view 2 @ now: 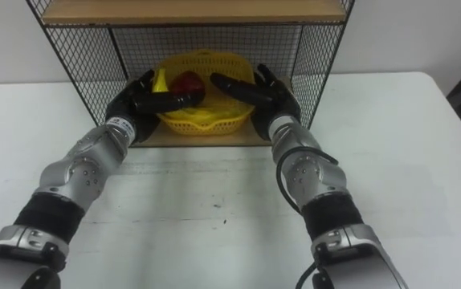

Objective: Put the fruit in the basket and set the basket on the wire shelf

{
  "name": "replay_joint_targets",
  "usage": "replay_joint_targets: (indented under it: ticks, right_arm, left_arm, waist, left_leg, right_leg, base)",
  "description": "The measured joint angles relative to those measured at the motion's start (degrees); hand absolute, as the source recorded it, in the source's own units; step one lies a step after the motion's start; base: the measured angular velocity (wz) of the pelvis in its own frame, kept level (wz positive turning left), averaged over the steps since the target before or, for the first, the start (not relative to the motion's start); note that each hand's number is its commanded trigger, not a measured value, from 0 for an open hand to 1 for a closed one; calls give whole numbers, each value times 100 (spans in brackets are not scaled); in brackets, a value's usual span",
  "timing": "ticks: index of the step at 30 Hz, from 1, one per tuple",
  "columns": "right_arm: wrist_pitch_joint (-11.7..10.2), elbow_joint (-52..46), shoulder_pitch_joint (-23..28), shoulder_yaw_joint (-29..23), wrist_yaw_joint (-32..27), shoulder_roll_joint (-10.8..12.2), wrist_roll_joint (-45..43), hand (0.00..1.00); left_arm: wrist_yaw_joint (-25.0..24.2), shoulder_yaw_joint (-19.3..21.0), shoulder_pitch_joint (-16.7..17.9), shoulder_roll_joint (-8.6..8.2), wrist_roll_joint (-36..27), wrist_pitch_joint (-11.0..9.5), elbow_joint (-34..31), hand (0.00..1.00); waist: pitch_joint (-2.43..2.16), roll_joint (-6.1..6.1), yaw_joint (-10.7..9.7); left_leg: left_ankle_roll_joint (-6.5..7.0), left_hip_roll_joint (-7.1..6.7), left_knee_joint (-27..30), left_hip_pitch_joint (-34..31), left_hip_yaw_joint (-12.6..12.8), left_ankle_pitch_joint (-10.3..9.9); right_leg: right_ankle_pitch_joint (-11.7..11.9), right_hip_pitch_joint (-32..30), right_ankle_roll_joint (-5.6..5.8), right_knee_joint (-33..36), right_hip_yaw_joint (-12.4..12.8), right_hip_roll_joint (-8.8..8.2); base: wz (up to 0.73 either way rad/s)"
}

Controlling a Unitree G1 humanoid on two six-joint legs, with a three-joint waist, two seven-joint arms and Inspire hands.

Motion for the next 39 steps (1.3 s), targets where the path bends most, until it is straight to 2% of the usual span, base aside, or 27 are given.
replay_joint_targets:
  ticks: [10, 17, 21, 22, 23, 24, 27, 30, 33, 39]
  right_arm:
    - [69, 30, 1, 10, 8, 41, 2, 0]
    - [72, 30, 106, 9, 40, 40, 120, 0]
    - [179, 29, 229, -1, 51, -16, 126, 0]
    - [193, 29, 251, -2, 51, -29, 124, 0]
    - [196, 18, 304, -2, 51, -49, 95, 0]
    - [196, 4, 350, -8, 51, -77, 91, 0]
    - [202, 3, 414, -115, 50, -134, -60, 0]
    - [213, 3, 452, -207, 141, -145, -174, 0]
    - [225, 3, 485, -228, 196, -150, -190, 0]
    - [226, -20, 485, -257, 268, -155, -327, 0]
  left_arm:
    - [144, -15, -9, -22, -2, 16, 99, 0]
    - [239, -12, -8, -23, -7, 183, 123, 0]
    - [277, -10, 1, 37, -6, 335, 123, 0]
    - [276, -9, 15, 38, -10, 347, 123, 0]
    - [273, -5, 60, 52, -15, 371, 123, 0]
    - [274, 21, 117, 72, -15, 388, 122, 0]
    - [288, 199, 194, 89, -11, 423, 121, 0]
    - [274, 214, 276, 146, 43, 424, 111, 0]
    - [275, 272, 410, 203, 60, 432, 79, 0]
    - [351, 405, 420, 223, 62, 434, -67, 0]
  waist:
    - [-3, 7, -40]
    - [-3, 6, -113]
    - [-10, 12, -134]
    - [-26, 18, -132]
    - [-70, 38, -133]
    - [-93, 59, -149]
    - [-116, 63, -149]
    - [-126, 58, -143]
    - [-168, 27, -135]
    - [-187, 18, -139]
  left_leg:
    - [-3, 0, -60, 128, -13, 7]
    - [-8, -2, -97, 254, -66, 11]
    - [-18, -1, -100, 355, -64, 29]
    - [-18, -1, -105, 366, -64, 30]
    - [-21, -1, -107, 377, -61, 31]
    - [-21, -2, -106, 401, -57, 31]
    - [-24, -3, -112, 472, -55, 34]
    - [-39, -3, -142, 580, -55, 43]
    - [-53, -6, -180, 612, -53, 58]
    - [-55, -6, -189, 630, -62, 74]
  right_leg:
    - [0, 116, 0, -8, -18, 3]
    - [0, 278, 0, -65, -98, -5]
    - [2, 361, -5, -71, -69, 2]
    - [2, 366, -6, -67, -67, 2]
    - [2, 366, -6, -55, -67, 3]
    - [2, 370, -6, -29, -68, 3]
    - [-8, 429, -16, -4, -57, 4]
    - [-17, 523, -26, -8, -79, 6]
    - [-34, 539, -33, -8, -79, 5]
    - [-36, 566, -37, -24, -97, 2]
  base:
    - [0]
    - [4]
    - [0]
    - [0]
    - [0]
    - [-3]
    - [0]
    - [0]
    - [0]
    - [1]
